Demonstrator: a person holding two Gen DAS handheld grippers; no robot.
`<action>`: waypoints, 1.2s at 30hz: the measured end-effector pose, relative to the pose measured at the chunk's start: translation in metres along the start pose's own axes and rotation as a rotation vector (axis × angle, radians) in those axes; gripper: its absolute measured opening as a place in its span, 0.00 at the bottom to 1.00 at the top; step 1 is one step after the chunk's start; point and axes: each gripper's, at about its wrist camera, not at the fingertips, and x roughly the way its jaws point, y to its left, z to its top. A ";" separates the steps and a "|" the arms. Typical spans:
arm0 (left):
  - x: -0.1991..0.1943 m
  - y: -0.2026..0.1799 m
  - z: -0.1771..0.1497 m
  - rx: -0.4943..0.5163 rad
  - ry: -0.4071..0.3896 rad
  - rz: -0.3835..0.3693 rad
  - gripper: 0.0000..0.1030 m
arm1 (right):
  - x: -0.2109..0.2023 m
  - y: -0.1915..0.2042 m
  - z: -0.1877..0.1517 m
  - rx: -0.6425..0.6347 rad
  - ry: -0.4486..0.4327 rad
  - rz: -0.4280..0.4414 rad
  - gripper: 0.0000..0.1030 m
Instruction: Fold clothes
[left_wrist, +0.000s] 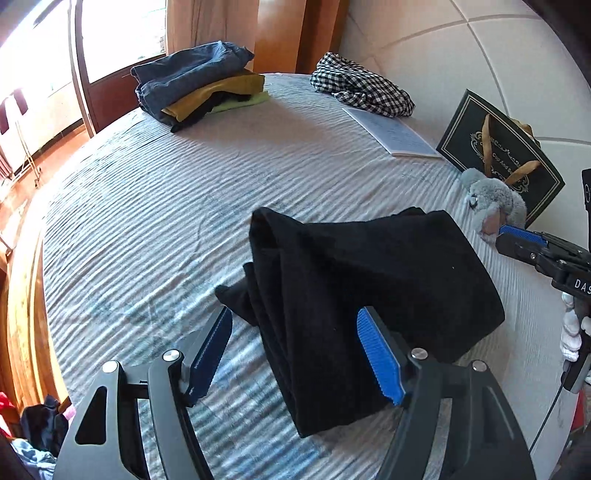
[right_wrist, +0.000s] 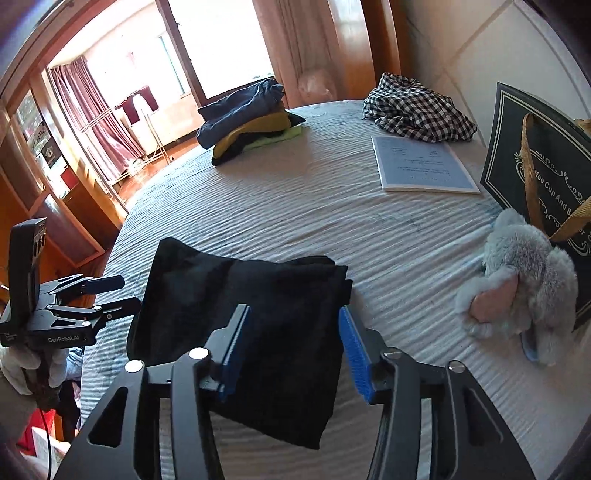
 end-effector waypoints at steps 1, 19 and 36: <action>0.002 -0.006 -0.002 0.009 0.001 -0.008 0.66 | 0.002 0.002 -0.003 0.002 0.018 0.023 0.33; 0.006 -0.017 0.008 -0.010 -0.020 -0.009 0.35 | 0.066 -0.009 -0.010 0.101 0.128 -0.029 0.34; 0.036 0.033 0.008 -0.109 0.036 -0.027 0.74 | 0.056 -0.016 -0.005 0.171 0.059 -0.035 0.90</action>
